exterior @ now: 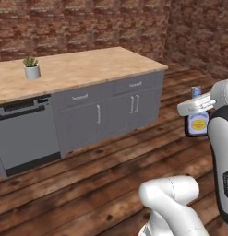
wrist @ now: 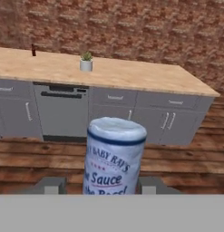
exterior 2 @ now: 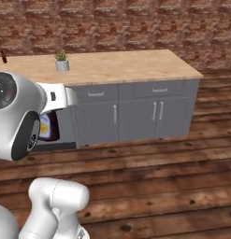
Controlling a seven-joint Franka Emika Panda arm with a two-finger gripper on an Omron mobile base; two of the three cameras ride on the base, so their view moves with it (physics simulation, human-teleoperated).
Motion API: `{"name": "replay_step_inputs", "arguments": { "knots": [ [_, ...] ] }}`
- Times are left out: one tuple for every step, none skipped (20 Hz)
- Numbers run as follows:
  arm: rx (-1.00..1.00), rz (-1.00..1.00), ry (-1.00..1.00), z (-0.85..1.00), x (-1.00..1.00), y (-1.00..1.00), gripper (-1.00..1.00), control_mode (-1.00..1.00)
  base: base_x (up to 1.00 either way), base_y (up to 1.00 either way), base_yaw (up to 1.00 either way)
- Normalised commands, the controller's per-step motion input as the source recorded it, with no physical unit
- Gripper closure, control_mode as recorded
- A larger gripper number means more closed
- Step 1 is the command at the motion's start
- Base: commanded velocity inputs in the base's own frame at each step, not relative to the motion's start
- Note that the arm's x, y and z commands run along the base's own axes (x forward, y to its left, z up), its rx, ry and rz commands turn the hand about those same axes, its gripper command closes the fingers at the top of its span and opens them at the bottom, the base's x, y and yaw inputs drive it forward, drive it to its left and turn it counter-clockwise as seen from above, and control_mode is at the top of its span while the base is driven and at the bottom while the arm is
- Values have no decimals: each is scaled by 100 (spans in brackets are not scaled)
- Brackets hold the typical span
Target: The dining table condiment station is running low on condiment bottle. Refill the condiment station by opening the cabinet and taking the condiment bottle from the cabinet and placing it on the dining table.
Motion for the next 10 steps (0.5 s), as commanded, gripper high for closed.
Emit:
{"name": "replay_step_inputs", "arguments": {
  "knots": [
    [0,0,0,0,0,0,100,100,17,-13,-25],
    [0,0,0,0,0,0,100,100,19,-9,-22],
    [0,0,0,0,0,0,100,100,19,-2,-18],
    [0,0,0,0,0,0,100,100,21,0,-15],
    [0,0,0,0,0,0,100,100,21,0,-13],
    [0,0,0,0,0,0,100,100,21,0,-11],
    [0,0,0,0,0,0,100,100,22,0,-10],
    [0,0,0,0,0,0,100,100,26,0,-9],
    [0,0,0,0,0,0,100,100,29,0,-9],
    [0,0,0,0,0,0,100,100,34,-1,-9]
  ]
}}
